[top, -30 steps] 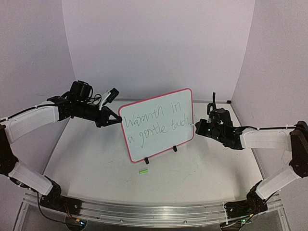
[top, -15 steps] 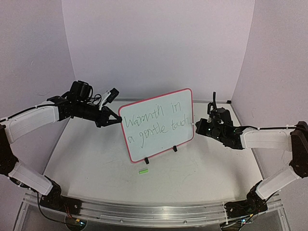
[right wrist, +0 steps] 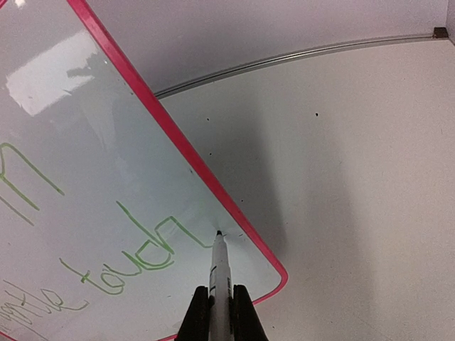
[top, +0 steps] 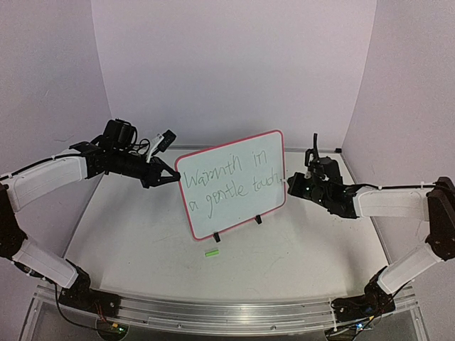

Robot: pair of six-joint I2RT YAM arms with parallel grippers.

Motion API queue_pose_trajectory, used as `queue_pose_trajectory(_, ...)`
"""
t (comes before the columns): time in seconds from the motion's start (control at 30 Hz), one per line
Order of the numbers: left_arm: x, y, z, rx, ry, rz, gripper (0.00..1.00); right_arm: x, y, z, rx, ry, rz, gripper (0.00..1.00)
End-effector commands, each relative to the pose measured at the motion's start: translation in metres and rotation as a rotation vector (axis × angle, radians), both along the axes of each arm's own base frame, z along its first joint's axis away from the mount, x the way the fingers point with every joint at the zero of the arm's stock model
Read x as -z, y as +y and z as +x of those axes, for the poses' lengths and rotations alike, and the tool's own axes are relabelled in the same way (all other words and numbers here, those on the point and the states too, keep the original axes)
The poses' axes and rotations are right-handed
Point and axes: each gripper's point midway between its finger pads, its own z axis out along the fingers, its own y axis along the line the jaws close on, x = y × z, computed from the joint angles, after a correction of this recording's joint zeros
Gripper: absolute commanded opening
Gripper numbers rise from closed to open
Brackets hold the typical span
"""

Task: Write a sentence on the whiteboard
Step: Write a sentence on the whiteboard, then place the whiteboard at the center of the board.

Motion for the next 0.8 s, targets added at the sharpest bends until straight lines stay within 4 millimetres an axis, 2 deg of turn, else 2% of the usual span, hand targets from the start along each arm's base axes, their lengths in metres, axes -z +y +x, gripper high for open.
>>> queue_pose_trajectory(0.0,0.044,0.005,-0.012,0.011,0.097,0.127,0.00,-0.021,0.007,0.011,-0.005,-0.059,0.028,0.00)
queue_pose_trajectory(0.23,0.043,0.006,-0.012,0.010,0.095,0.127,0.00,-0.026,0.000,0.006,0.019,-0.062,0.041,0.00)
queue_pose_trajectory(0.4,0.040,0.004,-0.013,0.012,0.094,0.114,0.00,-0.017,-0.036,-0.012,0.144,-0.043,0.002,0.00)
queue_pose_trajectory(0.53,0.035,0.003,-0.015,0.020,0.093,0.096,0.00,-0.023,-0.059,-0.026,0.210,-0.074,-0.001,0.00)
queue_pose_trajectory(0.67,0.033,0.003,-0.015,0.016,0.090,0.092,0.01,-0.032,-0.069,-0.035,0.227,-0.106,-0.003,0.00)
queue_pose_trajectory(0.77,0.031,0.002,-0.015,0.017,0.094,0.081,0.07,-0.036,-0.071,-0.039,0.216,-0.114,-0.012,0.00)
